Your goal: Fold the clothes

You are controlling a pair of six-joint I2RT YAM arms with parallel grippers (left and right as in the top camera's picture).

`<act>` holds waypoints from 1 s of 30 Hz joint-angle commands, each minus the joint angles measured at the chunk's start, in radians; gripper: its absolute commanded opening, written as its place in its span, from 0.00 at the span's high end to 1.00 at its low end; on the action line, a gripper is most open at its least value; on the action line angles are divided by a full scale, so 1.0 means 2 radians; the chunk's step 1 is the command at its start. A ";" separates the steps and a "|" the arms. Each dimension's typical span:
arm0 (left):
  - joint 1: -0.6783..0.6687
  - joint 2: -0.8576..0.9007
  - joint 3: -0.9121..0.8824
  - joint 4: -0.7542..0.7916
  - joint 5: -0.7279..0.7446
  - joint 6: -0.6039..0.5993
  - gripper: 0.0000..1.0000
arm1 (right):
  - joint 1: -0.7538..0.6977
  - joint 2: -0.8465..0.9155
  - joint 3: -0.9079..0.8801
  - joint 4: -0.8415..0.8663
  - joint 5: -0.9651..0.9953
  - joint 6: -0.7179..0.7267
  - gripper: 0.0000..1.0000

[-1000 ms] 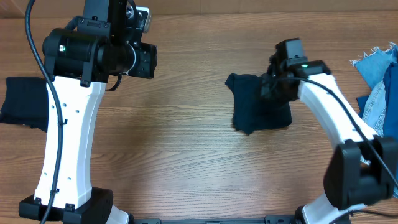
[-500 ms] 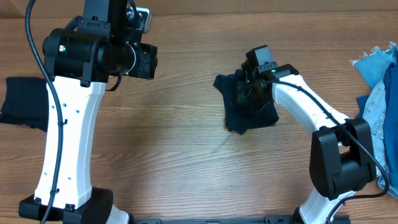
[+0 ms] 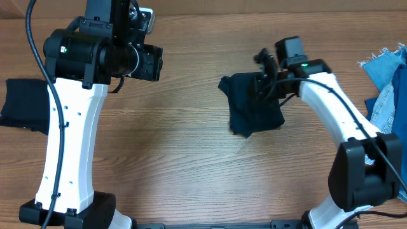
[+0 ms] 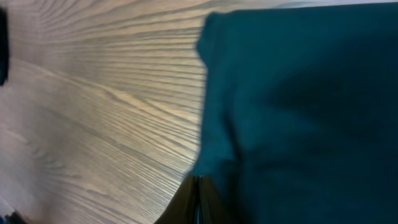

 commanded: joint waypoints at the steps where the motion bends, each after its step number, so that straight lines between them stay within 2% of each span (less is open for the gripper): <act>1: -0.003 -0.008 0.004 0.008 0.000 0.010 0.35 | -0.006 -0.010 0.009 -0.019 0.052 0.019 0.96; 5: -0.003 -0.008 0.004 0.010 0.000 0.010 0.35 | 0.004 0.016 -0.011 -0.017 0.075 0.046 0.96; 13: -0.003 -0.008 0.004 0.006 0.001 0.010 0.36 | 0.079 0.096 -0.060 -0.035 0.072 0.048 0.96; 17: -0.003 -0.008 0.004 0.006 0.002 0.010 0.34 | 0.080 0.078 -0.040 -0.042 0.094 0.048 0.96; 19: -0.003 -0.008 0.004 0.007 0.007 0.007 0.32 | 0.080 0.036 -0.010 -0.052 0.128 0.046 0.96; 21: -0.004 -0.001 0.004 0.012 0.046 0.008 0.34 | 0.080 0.002 0.015 -0.064 0.145 0.047 0.96; 22: -0.006 0.010 0.001 0.017 0.061 0.008 0.40 | 0.078 -0.009 0.023 -0.072 0.157 0.047 0.96; 26: -0.039 0.077 -0.032 0.068 0.117 0.008 0.77 | 0.036 -0.012 0.022 -0.106 0.169 0.060 0.96; 27: -0.051 0.103 -0.042 0.088 0.130 0.008 0.91 | 0.024 -0.012 0.020 -0.109 0.168 0.060 0.96; 28: -0.062 0.127 -0.049 0.107 0.141 0.007 0.96 | 0.014 -0.012 0.015 -0.109 0.163 0.060 0.96; 30: -0.090 0.193 -0.060 0.152 0.186 0.002 0.96 | 0.003 -0.011 -0.001 -0.108 0.152 0.059 0.96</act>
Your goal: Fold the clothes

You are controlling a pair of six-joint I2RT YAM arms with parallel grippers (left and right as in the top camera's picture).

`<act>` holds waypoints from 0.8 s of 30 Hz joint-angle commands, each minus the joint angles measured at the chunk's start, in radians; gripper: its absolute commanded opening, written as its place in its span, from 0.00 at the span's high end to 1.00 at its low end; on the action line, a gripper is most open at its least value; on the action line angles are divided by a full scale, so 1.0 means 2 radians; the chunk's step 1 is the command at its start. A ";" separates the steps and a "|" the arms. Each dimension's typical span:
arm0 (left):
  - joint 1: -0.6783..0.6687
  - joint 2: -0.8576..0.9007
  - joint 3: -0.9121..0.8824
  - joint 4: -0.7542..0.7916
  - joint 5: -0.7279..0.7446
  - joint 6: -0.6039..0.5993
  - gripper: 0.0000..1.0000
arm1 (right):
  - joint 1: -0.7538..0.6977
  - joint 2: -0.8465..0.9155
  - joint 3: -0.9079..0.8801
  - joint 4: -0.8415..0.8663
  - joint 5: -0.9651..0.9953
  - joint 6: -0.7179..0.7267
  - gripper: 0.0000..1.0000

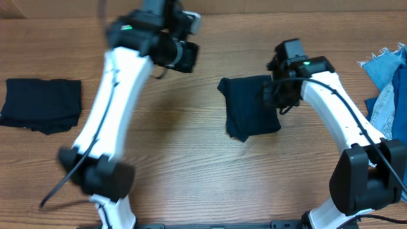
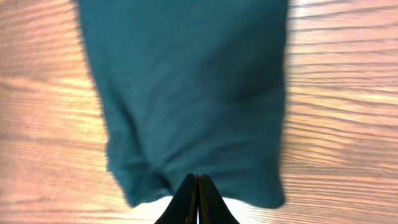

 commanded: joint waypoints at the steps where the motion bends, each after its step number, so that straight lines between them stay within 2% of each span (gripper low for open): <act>1: -0.044 0.102 -0.019 0.047 0.087 -0.008 0.96 | -0.008 0.002 -0.030 0.009 -0.006 0.004 0.96; 5: -0.080 0.192 -0.019 0.114 0.147 -0.029 0.96 | -0.009 0.005 -0.095 0.079 -0.010 0.004 0.96; 7: -0.093 0.209 -0.019 0.139 0.146 -0.030 0.96 | -0.009 0.005 -0.128 0.123 -0.010 0.004 0.96; 9: -0.101 0.213 -0.019 0.162 0.096 -0.030 0.96 | -0.009 0.005 -0.156 0.161 -0.010 0.004 0.96; 12: -0.103 0.232 -0.019 0.171 -0.022 -0.034 0.96 | -0.009 0.005 -0.179 0.175 -0.010 0.004 0.96; 17: -0.093 0.261 -0.013 0.171 -0.098 -0.033 0.96 | -0.009 0.005 -0.179 0.151 -0.010 0.001 0.96; 20: -0.079 0.246 0.031 0.155 -0.105 -0.033 0.95 | -0.009 0.002 -0.174 0.141 -0.010 0.000 0.96; 22: -0.066 0.222 0.103 0.099 -0.098 -0.034 0.90 | -0.009 -0.003 -0.171 0.135 -0.010 0.000 0.96; 24: -0.067 0.204 0.150 0.020 -0.038 -0.037 0.89 | -0.009 -0.033 -0.164 0.130 -0.010 0.000 0.96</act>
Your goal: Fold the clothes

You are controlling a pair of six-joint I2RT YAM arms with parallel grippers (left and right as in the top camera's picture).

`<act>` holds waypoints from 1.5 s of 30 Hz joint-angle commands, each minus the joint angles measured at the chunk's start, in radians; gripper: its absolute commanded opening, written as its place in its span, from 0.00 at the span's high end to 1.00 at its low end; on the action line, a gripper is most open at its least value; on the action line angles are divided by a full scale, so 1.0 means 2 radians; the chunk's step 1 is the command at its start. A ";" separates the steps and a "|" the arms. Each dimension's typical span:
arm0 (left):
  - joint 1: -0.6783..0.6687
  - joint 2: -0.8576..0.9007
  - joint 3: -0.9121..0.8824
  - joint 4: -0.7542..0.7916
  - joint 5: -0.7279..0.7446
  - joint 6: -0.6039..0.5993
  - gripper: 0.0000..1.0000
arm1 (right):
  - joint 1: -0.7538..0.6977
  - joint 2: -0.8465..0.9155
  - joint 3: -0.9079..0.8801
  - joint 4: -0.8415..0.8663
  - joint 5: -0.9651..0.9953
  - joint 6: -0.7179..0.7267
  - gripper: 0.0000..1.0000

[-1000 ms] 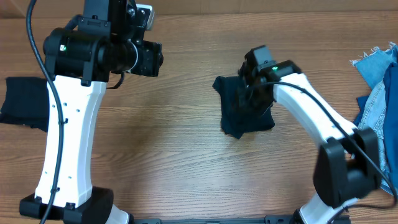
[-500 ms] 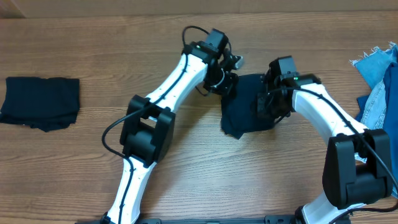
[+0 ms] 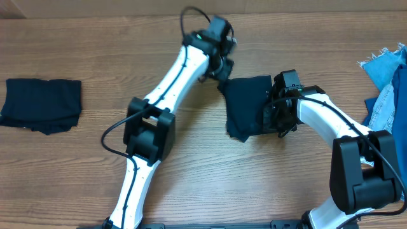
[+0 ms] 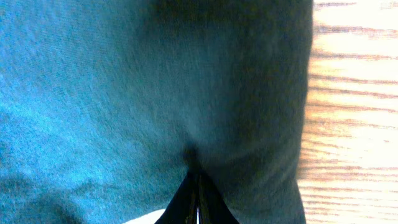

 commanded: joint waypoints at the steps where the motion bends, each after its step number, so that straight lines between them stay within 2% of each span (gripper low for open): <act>1: -0.001 -0.045 0.060 -0.085 0.075 -0.025 0.89 | 0.001 -0.059 0.015 -0.002 0.001 -0.003 0.96; 3: -0.019 -0.045 0.057 -0.118 0.141 -0.046 0.90 | 0.000 -0.113 0.020 -0.001 0.001 0.005 0.96; 5: -0.040 -0.045 0.055 -0.122 0.144 -0.051 0.90 | 0.001 -0.126 0.020 0.010 0.001 0.014 0.96; 8: -0.072 -0.045 0.031 -0.119 0.129 -0.063 0.90 | 0.000 -0.108 0.020 0.037 0.002 0.014 0.96; 10: -0.088 -0.045 -0.021 -0.101 0.105 -0.089 0.93 | -0.001 -0.080 0.020 0.067 0.001 0.015 0.96; 13: -0.092 -0.045 -0.099 -0.073 0.104 -0.120 0.94 | -0.011 -0.028 0.020 0.106 -0.003 0.040 0.96; 18: -0.092 -0.045 -0.159 -0.066 0.117 -0.129 0.94 | -0.012 0.007 0.020 0.159 -0.010 0.040 0.96; 24: -0.091 -0.045 -0.168 -0.113 0.113 -0.113 0.94 | -0.022 0.008 0.020 0.197 0.023 0.042 0.96; 26: -0.087 -0.051 -0.159 -0.134 0.112 -0.086 0.95 | -0.036 0.007 0.022 0.201 0.025 0.042 0.96; 28: -0.077 -0.084 -0.121 -0.159 0.067 -0.061 0.96 | -0.056 -0.002 0.040 0.182 -0.009 0.038 0.96; 29: -0.074 -0.104 -0.106 -0.159 0.045 -0.058 0.94 | -0.064 -0.009 0.050 0.170 -0.027 0.038 0.93; 31: -0.059 -0.154 -0.076 -0.146 0.006 -0.061 0.78 | -0.083 -0.035 0.078 0.134 -0.063 0.038 0.83; 33: -0.024 -0.204 -0.065 -0.129 -0.035 -0.093 0.64 | -0.095 -0.056 0.098 0.088 -0.069 0.039 0.45; 34: 0.001 -0.221 -0.065 -0.129 -0.050 -0.106 0.60 | -0.100 -0.061 0.104 0.060 -0.069 0.039 0.40; 35: 0.025 -0.231 -0.065 -0.133 -0.051 -0.108 0.60 | -0.101 -0.061 0.104 0.040 -0.068 0.038 0.39; 36: 0.054 -0.238 -0.065 -0.141 -0.044 -0.110 0.60 | -0.100 -0.057 0.102 0.023 -0.061 0.038 0.41; 37: 0.103 -0.247 -0.065 -0.164 -0.027 -0.110 0.67 | -0.100 -0.044 0.097 0.008 -0.042 0.038 0.57; 38: 0.129 -0.251 -0.065 -0.178 -0.024 -0.109 0.68 | -0.100 -0.033 0.093 0.010 -0.028 0.038 0.85; 39: 0.162 -0.255 -0.065 -0.196 -0.014 -0.094 0.73 | -0.099 -0.012 0.092 0.015 -0.009 0.038 0.96; 43: 0.226 -0.295 -0.065 -0.226 0.000 -0.026 0.83 | -0.096 0.062 0.092 0.046 0.005 0.038 0.96; 45: 0.247 -0.339 -0.065 -0.232 -0.019 -0.025 0.81 | -0.080 0.088 0.092 0.055 0.005 0.036 0.96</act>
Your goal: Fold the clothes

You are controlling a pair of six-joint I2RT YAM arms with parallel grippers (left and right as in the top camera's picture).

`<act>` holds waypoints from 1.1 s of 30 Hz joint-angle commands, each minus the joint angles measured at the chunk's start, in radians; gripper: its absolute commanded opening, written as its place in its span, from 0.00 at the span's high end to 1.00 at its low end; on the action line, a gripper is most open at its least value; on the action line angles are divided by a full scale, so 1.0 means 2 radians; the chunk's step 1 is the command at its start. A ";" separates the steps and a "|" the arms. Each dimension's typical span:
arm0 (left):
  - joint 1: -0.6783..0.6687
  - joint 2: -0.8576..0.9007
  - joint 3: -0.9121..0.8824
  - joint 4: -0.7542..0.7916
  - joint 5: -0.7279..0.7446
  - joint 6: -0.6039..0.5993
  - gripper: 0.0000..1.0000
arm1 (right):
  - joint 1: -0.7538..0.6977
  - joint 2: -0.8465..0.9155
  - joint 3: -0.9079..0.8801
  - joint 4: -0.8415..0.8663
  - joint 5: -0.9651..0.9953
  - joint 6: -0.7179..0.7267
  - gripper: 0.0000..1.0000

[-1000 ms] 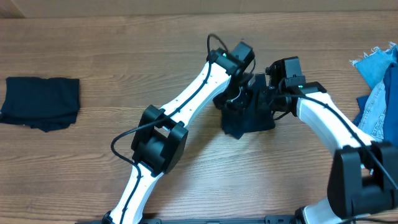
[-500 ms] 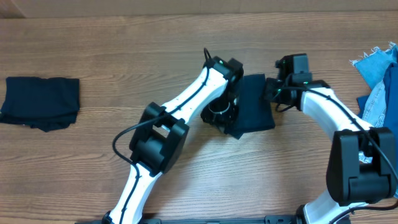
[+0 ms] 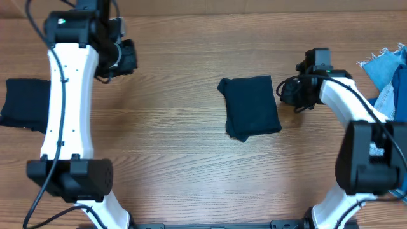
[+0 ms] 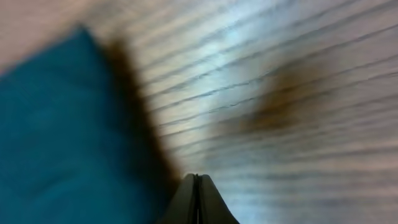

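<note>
A dark navy folded garment (image 3: 252, 107) lies as a rough rectangle at mid-table, its lower left corner a little bunched. My right gripper (image 3: 285, 91) sits just beyond its right edge, shut, with nothing between the fingers. In the right wrist view the shut gripper (image 4: 198, 184) is over bare wood, and the garment (image 4: 56, 137) fills the left side. My left gripper (image 3: 123, 58) is held high at the far left, well away from the garment; its jaws cannot be made out.
A second dark folded cloth (image 3: 24, 104) lies at the left edge, partly behind the left arm. Blue denim clothes (image 3: 389, 79) are heaped at the right edge. The wooden table (image 3: 191, 165) spreads under everything.
The left arm, which reached to the garment's far left corner, is now back at the far left. My right gripper has come off the garment's right part and is beside its right edge.
First my right gripper was on the crumpled garment while the left arm stood at the far left. Then the garment lay flatter. Then the left gripper was at its far corner and the right pressed on its right side. Now both are off it.
</note>
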 commanded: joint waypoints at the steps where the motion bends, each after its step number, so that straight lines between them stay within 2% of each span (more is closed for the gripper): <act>1: 0.024 -0.093 0.000 -0.002 -0.011 0.031 0.78 | 0.026 0.026 -0.003 0.011 0.007 -0.005 0.96; 6: 0.039 -0.186 0.000 -0.002 -0.040 0.031 0.63 | 0.113 0.039 -0.003 0.021 -0.013 -0.013 0.96; 10: 0.043 -0.217 0.000 -0.021 -0.110 -0.010 0.62 | 0.172 0.039 -0.003 0.014 -0.012 0.010 0.96; 14: 0.084 -0.242 0.000 -0.035 -0.117 -0.022 0.64 | 0.202 0.039 -0.002 0.016 0.004 -0.025 0.96; 16: 0.110 -0.256 0.000 -0.037 -0.116 -0.022 0.58 | 0.204 0.039 -0.002 0.020 0.024 -0.027 0.96; 20: 0.124 -0.262 -0.001 -0.049 -0.106 -0.022 0.57 | 0.165 0.039 -0.002 0.035 0.092 -0.021 0.96; 24: 0.124 -0.262 -0.002 -0.049 -0.097 -0.028 0.56 | 0.101 0.040 -0.002 0.091 -0.009 0.028 0.96; 27: 0.124 -0.262 -0.002 -0.046 -0.095 -0.031 0.55 | 0.121 0.065 -0.002 0.134 -0.056 0.047 0.96; 33: 0.124 -0.262 -0.002 -0.048 -0.094 -0.031 0.54 | 0.160 0.088 0.003 0.153 -0.076 0.049 0.96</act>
